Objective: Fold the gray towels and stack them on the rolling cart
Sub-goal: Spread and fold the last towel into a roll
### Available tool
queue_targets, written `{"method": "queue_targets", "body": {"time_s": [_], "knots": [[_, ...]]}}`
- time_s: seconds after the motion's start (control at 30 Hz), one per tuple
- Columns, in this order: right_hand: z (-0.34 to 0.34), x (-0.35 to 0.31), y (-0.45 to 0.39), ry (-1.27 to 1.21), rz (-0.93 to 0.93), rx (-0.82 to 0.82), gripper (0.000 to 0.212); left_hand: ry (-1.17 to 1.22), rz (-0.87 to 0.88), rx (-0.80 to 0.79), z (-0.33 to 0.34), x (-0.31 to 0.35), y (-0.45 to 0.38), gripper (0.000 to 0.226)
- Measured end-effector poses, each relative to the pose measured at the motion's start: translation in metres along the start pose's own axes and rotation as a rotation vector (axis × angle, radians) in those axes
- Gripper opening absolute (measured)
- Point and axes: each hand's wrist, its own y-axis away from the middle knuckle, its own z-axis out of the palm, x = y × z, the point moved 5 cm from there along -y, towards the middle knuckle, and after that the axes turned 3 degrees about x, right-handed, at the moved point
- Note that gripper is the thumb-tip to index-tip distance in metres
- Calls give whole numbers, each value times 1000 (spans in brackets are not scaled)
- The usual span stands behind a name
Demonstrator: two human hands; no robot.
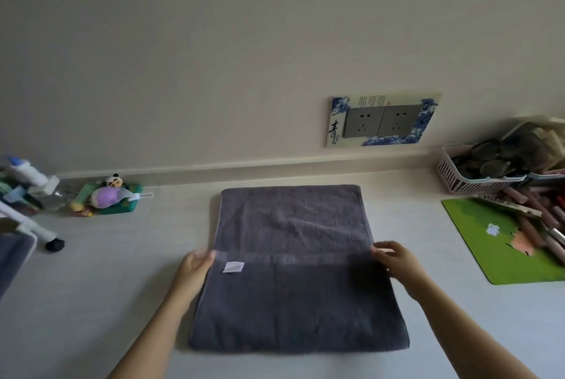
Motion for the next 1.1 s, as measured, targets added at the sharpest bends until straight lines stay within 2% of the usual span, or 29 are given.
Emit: {"method": "queue_targets", "body": {"time_s": [0.03, 0.1, 0.17, 0.33, 0.63, 0.7, 0.77, 0.83, 0.9, 0.97, 1.03, 1.1], "knots": [[3, 10, -4, 51, 13, -3, 28, -20, -22, -24, 6, -13, 0, 11], [5, 22, -6, 141, 17, 16, 34, -123, -36, -42, 10, -31, 2, 24], [5, 25, -2, 204, -13, 70, 30, -255, -4, -4, 9, -38, 5, 35], [10, 16, 7, 245, -171, 257, 18, -391, 105, 279, 10, -21, 20, 17], [26, 25, -5, 477, -170, 317, 16, -586, 219, 411, 29, -34, 22, 15], [28, 23, -3, 508, -167, 309, 15, -598, 189, 409, 30, -33, 20, 17], [25, 21, 0, 511, -161, 331, 25, -595, 167, 400, 27, -34, 19, 19], [19, 20, 9, 562, -231, 384, 42, -627, 258, 405, 24, -33, 22, 28], [17, 21, 24, 651, -385, 445, 43, -684, 501, 361, 21, -29, 34, 36], [22, 26, 45, 701, -570, 428, 32, -658, 754, 190, 24, -32, 50, 27], [30, 36, 64, 696, -723, 283, 29, -587, 872, -99, 28, -41, 61, 30], [35, 46, 78, 658, -763, 118, 22, -576, 916, -278, 26, -54, 69, 32]]}}
